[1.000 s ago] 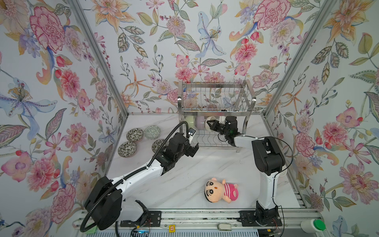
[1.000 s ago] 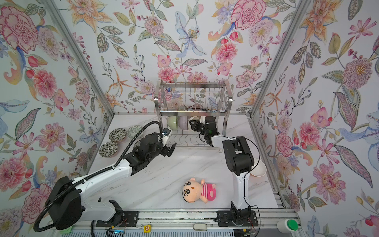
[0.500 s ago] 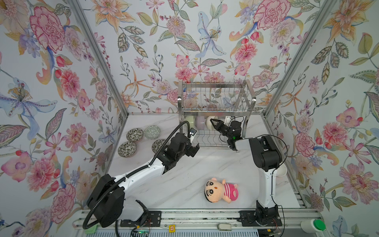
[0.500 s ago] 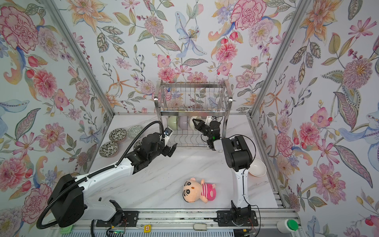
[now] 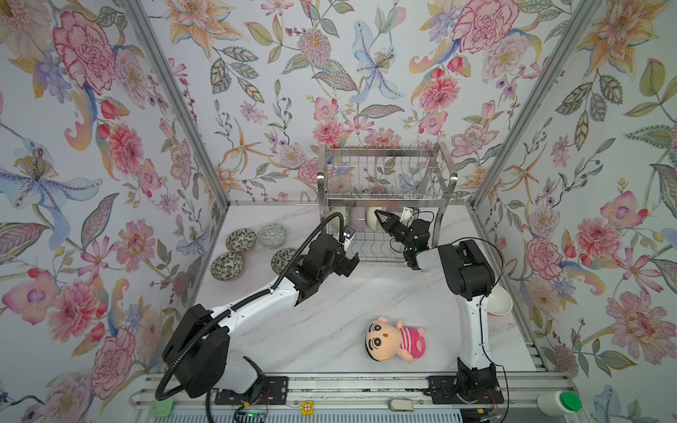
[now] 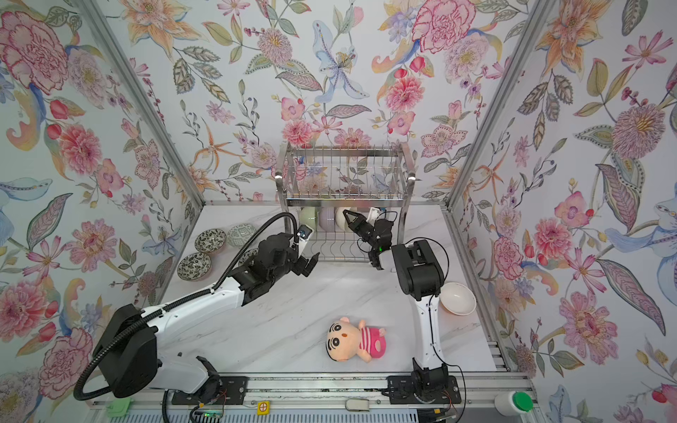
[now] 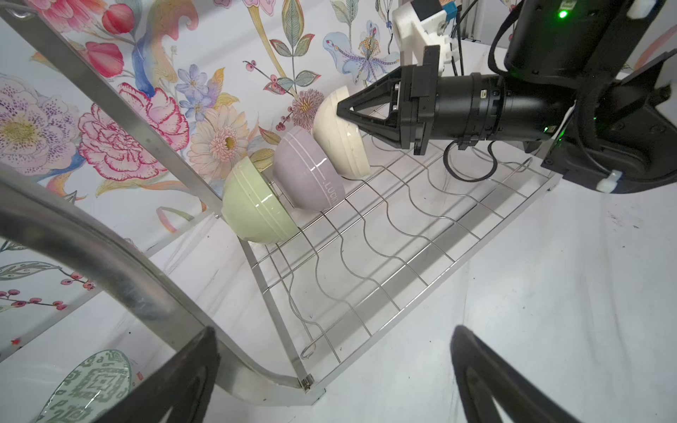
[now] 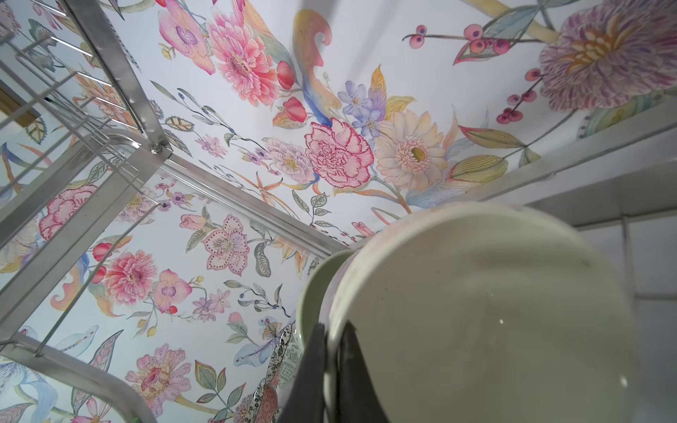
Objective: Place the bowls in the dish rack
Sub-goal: 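Keep pressing the cream bowl upright in the rack slot with the right gripper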
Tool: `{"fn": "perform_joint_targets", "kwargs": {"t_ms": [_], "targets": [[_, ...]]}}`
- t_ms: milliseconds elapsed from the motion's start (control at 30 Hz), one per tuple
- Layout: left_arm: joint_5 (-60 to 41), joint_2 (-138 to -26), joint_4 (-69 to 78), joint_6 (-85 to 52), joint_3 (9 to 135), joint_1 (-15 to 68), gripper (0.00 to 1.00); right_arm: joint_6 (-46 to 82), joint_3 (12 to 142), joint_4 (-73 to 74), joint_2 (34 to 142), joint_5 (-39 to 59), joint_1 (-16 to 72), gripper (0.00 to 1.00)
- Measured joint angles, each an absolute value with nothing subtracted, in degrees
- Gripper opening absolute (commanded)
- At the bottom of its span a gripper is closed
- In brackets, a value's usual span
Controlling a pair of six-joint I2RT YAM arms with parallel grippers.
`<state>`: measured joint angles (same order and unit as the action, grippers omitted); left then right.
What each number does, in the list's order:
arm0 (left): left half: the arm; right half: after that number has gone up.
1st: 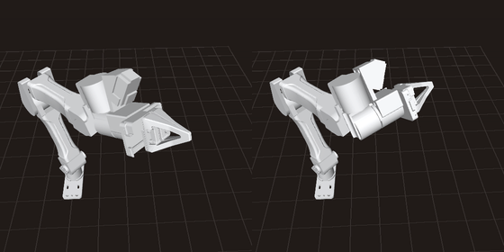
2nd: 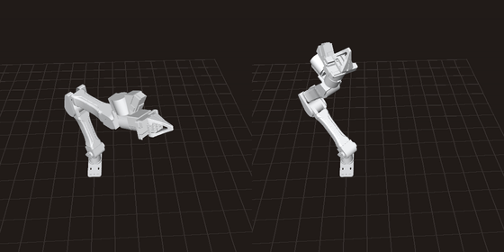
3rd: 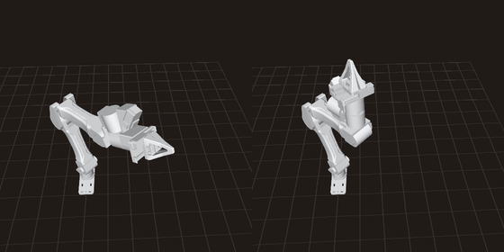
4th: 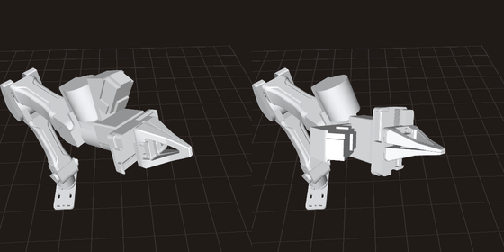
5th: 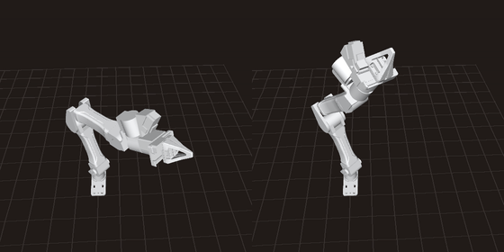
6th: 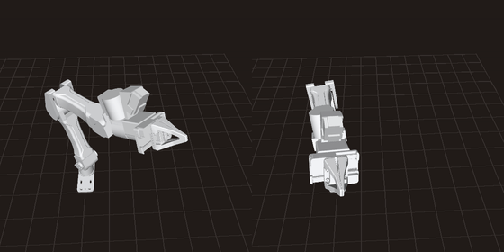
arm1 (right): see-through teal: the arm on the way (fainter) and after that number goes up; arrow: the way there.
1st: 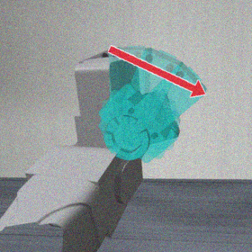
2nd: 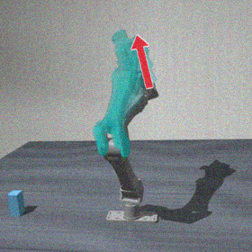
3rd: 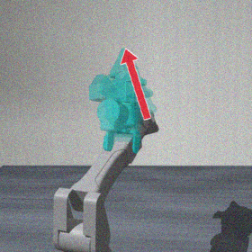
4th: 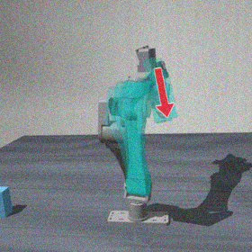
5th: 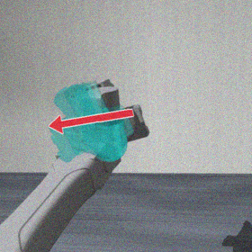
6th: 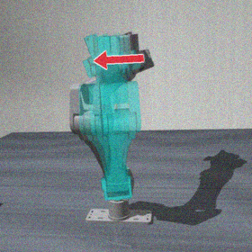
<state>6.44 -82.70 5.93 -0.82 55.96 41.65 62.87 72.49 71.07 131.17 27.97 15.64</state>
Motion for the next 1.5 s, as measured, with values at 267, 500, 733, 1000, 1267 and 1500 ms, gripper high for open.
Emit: {"fn": "perform_joint_targets", "kwargs": {"t_ms": [267, 500, 733, 1000, 1267, 1500], "targets": [[6.31, -85.60, 5.93, 0.23, 59.72, 41.65, 0.99, 63.75, 73.97, 71.85, 132.44, 28.16, 15.64, 0.00], [6.24, -87.00, 5.87, 1.10, 61.30, 41.71, 0.99, 64.58, 75.02, 72.31, 133.34, 28.60, 15.57, 0.00], [6.24, -87.02, 5.48, 1.10, 61.30, 41.93, 0.99, 65.52, 76.42, 74.48, 135.57, 29.61, 15.44, 0.00], [6.24, -87.02, 5.10, 1.10, 61.30, 42.04, 0.99, 65.89, 76.55, 75.24, 135.87, 29.58, 15.31, 0.00], [6.24, -87.02, 5.08, 1.10, 61.30, 42.09, 0.99, 65.41, 75.09, 75.31, 135.33, 29.58, 14.76, 0.02], [6.26, -87.02, 5.06, 1.06, 61.28, 42.39, 0.99, 64.97, 72.82, 75.48, 134.26, 29.58, 14.15, 0.09]]}}
